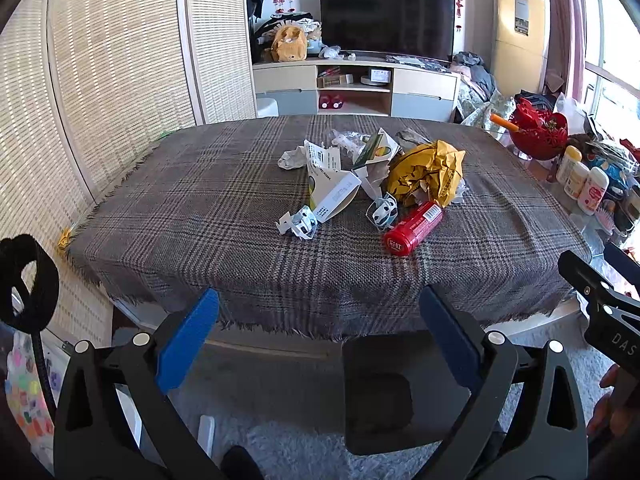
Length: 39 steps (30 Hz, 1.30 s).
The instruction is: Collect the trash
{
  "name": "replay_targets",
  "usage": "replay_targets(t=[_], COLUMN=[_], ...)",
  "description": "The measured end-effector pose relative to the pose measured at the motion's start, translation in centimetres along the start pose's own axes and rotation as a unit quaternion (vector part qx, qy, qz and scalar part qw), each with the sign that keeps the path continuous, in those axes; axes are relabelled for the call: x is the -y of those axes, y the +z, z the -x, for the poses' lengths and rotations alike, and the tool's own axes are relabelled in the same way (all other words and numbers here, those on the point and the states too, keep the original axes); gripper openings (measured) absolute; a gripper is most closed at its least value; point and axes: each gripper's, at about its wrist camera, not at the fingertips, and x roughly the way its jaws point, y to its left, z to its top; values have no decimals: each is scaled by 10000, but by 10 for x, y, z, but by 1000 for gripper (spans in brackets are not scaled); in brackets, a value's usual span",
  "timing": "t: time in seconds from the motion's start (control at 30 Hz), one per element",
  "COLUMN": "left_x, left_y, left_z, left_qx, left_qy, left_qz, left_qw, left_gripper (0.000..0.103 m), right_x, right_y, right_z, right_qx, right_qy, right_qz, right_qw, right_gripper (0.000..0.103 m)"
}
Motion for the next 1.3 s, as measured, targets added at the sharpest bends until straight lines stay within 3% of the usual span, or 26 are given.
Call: replay_targets(t=[0.4, 0.67, 0.87, 0.97, 1.3], left_x=[-1, -12, -36, -40, -51], left_y=[0, 1, 10, 21, 46], left_z=[-1, -12, -31, -41, -89], left_qx=[-40, -195, -365, -383, -646], left_qy=[9, -18, 97, 183, 224], left_qz=[-3, -23, 138, -18, -106], left_qw=[10000, 9998, 9992, 9991, 9976], left_gripper=[95, 95, 95, 95, 95], right_x=[2, 1, -6, -14, -35], right_y=[-2, 0, 10, 19, 50], right_z=[-4, -20, -42, -55, -104], right_qx=[-87, -515, -801, -867, -1105], right_qy=[34, 193, 226, 277, 328], right_qz=[4, -31, 58, 101, -298], right_qw=[10000, 9985, 9965, 9958, 9929], right_gripper=[100, 100, 100, 100, 100])
